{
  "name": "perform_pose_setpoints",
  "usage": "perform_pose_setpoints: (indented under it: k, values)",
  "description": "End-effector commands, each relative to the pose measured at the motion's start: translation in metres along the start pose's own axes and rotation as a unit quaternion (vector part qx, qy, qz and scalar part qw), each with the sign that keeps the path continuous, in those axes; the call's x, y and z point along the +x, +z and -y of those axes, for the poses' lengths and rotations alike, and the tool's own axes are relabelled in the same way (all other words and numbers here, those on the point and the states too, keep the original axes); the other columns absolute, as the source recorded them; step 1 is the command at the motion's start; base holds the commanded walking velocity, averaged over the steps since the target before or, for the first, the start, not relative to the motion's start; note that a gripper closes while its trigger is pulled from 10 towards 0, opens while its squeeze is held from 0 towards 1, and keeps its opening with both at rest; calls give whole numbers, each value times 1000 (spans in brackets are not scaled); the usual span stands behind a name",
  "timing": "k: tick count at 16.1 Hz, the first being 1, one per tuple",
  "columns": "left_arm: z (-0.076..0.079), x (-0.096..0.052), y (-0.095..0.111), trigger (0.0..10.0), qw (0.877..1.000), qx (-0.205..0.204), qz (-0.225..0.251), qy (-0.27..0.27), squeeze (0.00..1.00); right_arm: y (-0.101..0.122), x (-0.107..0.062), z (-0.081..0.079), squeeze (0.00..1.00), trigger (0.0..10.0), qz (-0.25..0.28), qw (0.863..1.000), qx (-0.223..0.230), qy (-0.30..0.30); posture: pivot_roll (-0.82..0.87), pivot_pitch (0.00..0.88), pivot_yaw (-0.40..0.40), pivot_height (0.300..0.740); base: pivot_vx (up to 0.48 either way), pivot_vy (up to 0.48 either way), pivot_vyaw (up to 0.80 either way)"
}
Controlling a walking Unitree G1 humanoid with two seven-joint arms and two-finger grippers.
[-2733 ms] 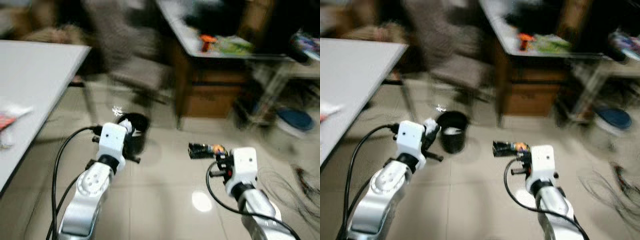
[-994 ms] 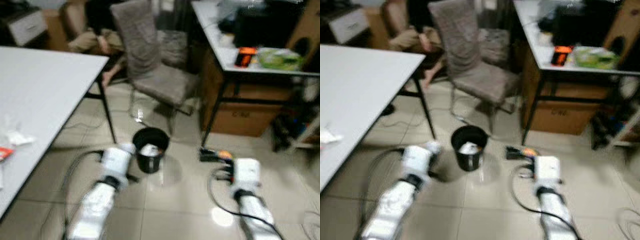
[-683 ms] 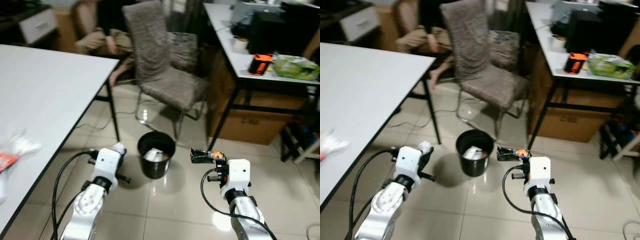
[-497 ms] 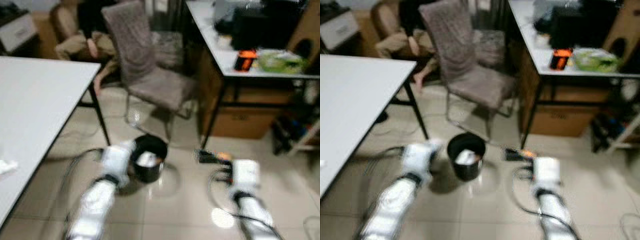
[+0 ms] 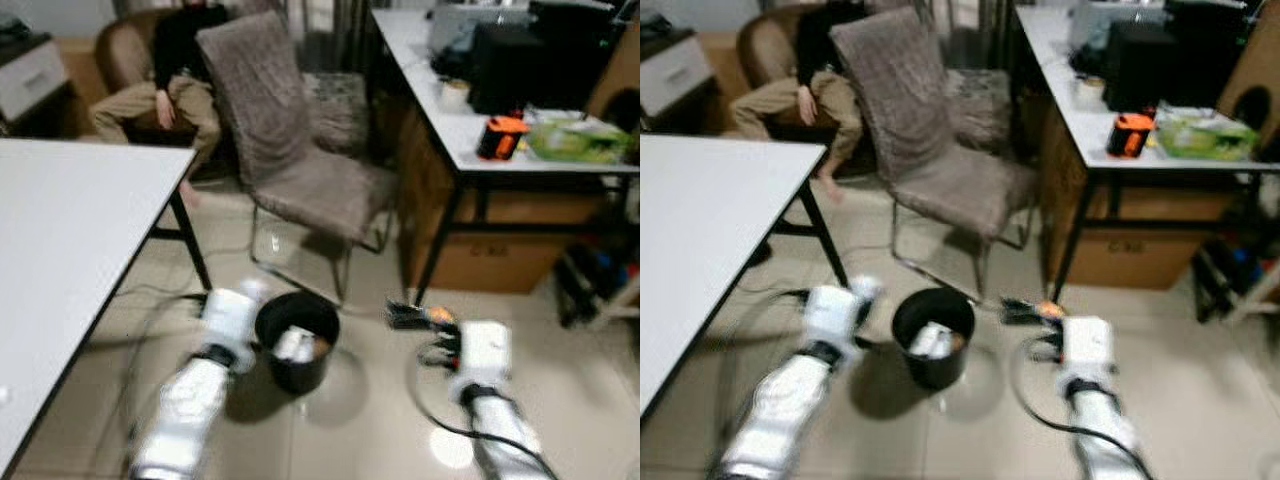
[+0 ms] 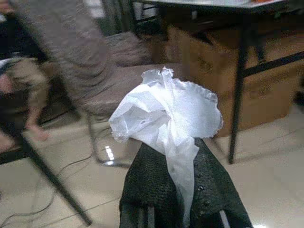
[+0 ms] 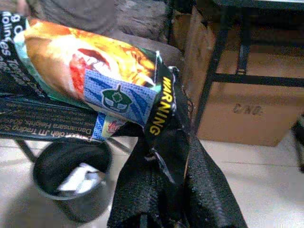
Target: Picking trash to rubbish bin
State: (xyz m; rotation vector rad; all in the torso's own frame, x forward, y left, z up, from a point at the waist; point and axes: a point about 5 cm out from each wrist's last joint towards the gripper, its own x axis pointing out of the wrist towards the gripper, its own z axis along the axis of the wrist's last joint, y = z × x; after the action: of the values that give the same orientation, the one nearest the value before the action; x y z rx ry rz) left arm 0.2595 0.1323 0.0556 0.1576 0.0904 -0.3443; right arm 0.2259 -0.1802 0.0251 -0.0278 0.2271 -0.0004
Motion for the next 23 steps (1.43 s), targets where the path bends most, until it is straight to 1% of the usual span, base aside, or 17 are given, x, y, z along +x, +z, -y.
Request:
perform_pose_setpoints:
  k: [1,19,23]
  values:
    - [-11,-3,-1,10000,1000,10,-3,12,0,5,4,-8,0,10000,10,1000,4,14,-165,0,-7,740,379,0,0]
    - [-11,-2,-2,10000,1000,11,-1,11,0,-1,5,-11,0,10000,-13,999,-7,36,-167,0,-17,740,381,0,0]
    - [-9,-1,-2,10000,1000,10,0,9,0,-3,4,-10,0,10000,-16,999,-8,35,-171,0,-17,740,382,0,0]
